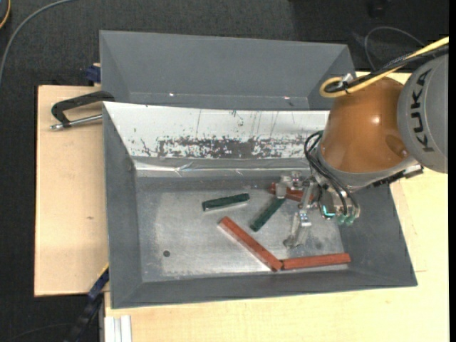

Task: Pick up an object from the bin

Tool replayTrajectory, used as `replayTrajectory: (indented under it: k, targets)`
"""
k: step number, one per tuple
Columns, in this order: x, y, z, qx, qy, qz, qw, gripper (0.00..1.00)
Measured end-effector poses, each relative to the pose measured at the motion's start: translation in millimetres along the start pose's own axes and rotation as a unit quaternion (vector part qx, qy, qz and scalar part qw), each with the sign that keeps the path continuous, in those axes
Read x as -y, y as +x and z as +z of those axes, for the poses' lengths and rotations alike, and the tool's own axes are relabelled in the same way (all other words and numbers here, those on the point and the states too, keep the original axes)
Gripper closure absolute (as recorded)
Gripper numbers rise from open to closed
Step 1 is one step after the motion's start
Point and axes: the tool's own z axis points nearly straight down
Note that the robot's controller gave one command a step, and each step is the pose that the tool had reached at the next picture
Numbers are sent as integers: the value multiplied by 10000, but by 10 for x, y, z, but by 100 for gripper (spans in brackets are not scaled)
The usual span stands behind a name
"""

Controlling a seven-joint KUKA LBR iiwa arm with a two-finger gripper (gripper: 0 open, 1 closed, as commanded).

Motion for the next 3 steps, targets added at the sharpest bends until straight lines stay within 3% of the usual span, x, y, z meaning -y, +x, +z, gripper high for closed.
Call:
replayTrajectory:
  k: [1,2,3]
  targets:
    - [0,-570,1013,40,3,-180,9998,0]
    - [1,-580,971,61,4,-179,9998,100]
    - [-170,-414,-699,116,5,-230,9997,100]
